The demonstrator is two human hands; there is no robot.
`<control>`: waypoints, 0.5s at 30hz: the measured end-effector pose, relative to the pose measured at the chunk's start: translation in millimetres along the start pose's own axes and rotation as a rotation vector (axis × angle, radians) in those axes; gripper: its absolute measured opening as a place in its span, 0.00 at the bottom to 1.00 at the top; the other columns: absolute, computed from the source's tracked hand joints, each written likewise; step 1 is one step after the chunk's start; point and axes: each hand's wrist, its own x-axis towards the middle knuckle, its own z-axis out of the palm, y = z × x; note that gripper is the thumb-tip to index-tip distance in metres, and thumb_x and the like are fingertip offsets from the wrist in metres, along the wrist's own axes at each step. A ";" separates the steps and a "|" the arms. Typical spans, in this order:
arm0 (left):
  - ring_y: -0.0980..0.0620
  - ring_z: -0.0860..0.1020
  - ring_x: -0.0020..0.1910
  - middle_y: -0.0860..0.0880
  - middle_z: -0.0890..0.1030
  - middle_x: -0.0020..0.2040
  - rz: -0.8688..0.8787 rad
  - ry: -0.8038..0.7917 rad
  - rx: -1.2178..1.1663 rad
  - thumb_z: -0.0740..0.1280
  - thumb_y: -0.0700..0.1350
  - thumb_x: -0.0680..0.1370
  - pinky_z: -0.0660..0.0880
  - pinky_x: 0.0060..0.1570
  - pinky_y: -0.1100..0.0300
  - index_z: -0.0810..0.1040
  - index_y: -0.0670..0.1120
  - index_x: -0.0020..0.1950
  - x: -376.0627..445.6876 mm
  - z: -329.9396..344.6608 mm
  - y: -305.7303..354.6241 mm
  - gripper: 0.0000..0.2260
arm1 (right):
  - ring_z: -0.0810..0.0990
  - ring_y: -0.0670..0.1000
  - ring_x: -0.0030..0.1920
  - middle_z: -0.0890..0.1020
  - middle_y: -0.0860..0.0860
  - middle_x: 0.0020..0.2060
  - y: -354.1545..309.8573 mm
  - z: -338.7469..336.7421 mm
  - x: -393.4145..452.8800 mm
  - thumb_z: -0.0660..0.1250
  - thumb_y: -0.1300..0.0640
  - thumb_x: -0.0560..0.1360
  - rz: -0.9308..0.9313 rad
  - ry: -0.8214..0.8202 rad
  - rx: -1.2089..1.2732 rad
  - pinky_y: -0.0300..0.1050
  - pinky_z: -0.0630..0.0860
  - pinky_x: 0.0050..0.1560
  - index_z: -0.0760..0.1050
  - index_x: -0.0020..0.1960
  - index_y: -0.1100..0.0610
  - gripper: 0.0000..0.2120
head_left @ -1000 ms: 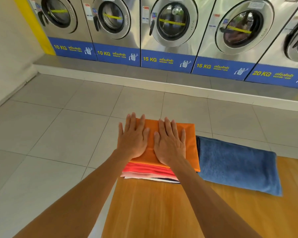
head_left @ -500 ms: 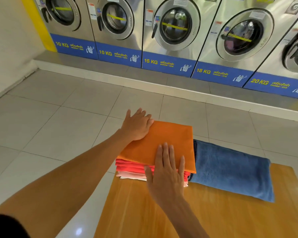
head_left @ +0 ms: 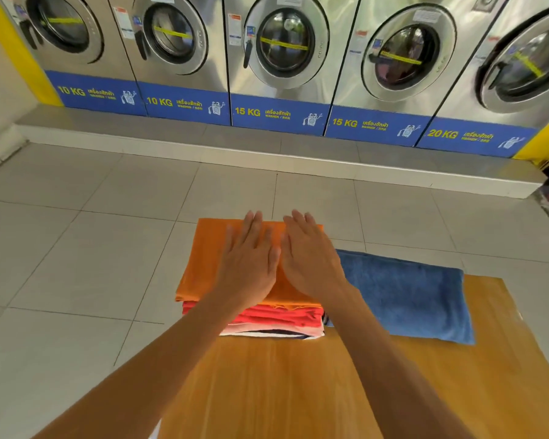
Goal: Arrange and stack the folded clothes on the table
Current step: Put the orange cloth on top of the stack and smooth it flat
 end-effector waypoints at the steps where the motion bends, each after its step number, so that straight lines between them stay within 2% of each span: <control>1: 0.46 0.42 0.79 0.46 0.47 0.81 0.023 -0.030 0.040 0.30 0.61 0.78 0.43 0.76 0.42 0.52 0.51 0.79 -9.0 5.2 1.5 0.33 | 0.51 0.54 0.81 0.57 0.52 0.80 7.4 9.9 10.0 0.47 0.50 0.86 -0.047 -0.052 -0.049 0.53 0.52 0.78 0.57 0.80 0.55 0.24; 4: 0.47 0.43 0.79 0.48 0.46 0.81 -0.015 -0.060 0.046 0.36 0.62 0.80 0.44 0.75 0.41 0.50 0.54 0.80 -13.5 10.5 -6.0 0.29 | 0.46 0.52 0.81 0.51 0.49 0.81 37.5 28.8 27.1 0.42 0.43 0.85 -0.066 -0.159 -0.154 0.58 0.46 0.79 0.49 0.81 0.48 0.27; 6: 0.48 0.40 0.79 0.49 0.42 0.80 -0.064 -0.088 0.034 0.36 0.62 0.80 0.41 0.75 0.41 0.46 0.56 0.80 -8.5 7.3 -16.0 0.29 | 0.43 0.52 0.81 0.48 0.48 0.82 59.3 26.1 32.3 0.39 0.39 0.83 0.082 -0.182 -0.167 0.61 0.42 0.79 0.46 0.82 0.49 0.29; 8: 0.47 0.40 0.79 0.49 0.40 0.80 -0.120 -0.107 0.027 0.36 0.62 0.79 0.41 0.75 0.42 0.43 0.56 0.80 -6.7 2.6 -28.9 0.29 | 0.41 0.53 0.81 0.46 0.50 0.82 72.9 17.9 35.6 0.39 0.40 0.83 0.198 -0.136 -0.160 0.62 0.41 0.78 0.45 0.82 0.53 0.31; 9: 0.47 0.40 0.79 0.48 0.41 0.80 -0.150 -0.113 0.015 0.35 0.62 0.78 0.41 0.75 0.42 0.43 0.56 0.80 -6.3 0.7 -35.0 0.30 | 0.41 0.53 0.81 0.46 0.50 0.82 72.1 15.6 34.6 0.39 0.40 0.83 0.193 -0.085 -0.169 0.61 0.41 0.79 0.45 0.82 0.53 0.31; 11: 0.46 0.41 0.79 0.47 0.41 0.80 -0.170 -0.121 0.018 0.36 0.62 0.78 0.42 0.75 0.41 0.42 0.55 0.80 -5.1 -1.0 -42.0 0.30 | 0.40 0.52 0.81 0.45 0.49 0.81 56.3 18.2 29.5 0.39 0.40 0.83 0.068 -0.002 -0.164 0.59 0.40 0.79 0.45 0.82 0.52 0.30; 13: 0.45 0.42 0.79 0.47 0.41 0.80 -0.158 -0.138 0.033 0.36 0.62 0.79 0.43 0.75 0.41 0.42 0.56 0.79 -2.7 -0.3 -46.1 0.29 | 0.41 0.51 0.81 0.46 0.49 0.81 36.5 28.9 20.5 0.39 0.38 0.83 -0.050 -0.023 -0.150 0.57 0.40 0.79 0.45 0.82 0.51 0.31; 15: 0.45 0.42 0.79 0.47 0.42 0.80 -0.249 -0.167 0.003 0.38 0.62 0.81 0.41 0.73 0.39 0.42 0.58 0.79 3.3 -2.8 -58.6 0.26 | 0.42 0.51 0.81 0.47 0.50 0.82 30.0 39.8 14.9 0.37 0.35 0.82 -0.033 -0.085 -0.213 0.58 0.39 0.79 0.45 0.82 0.53 0.34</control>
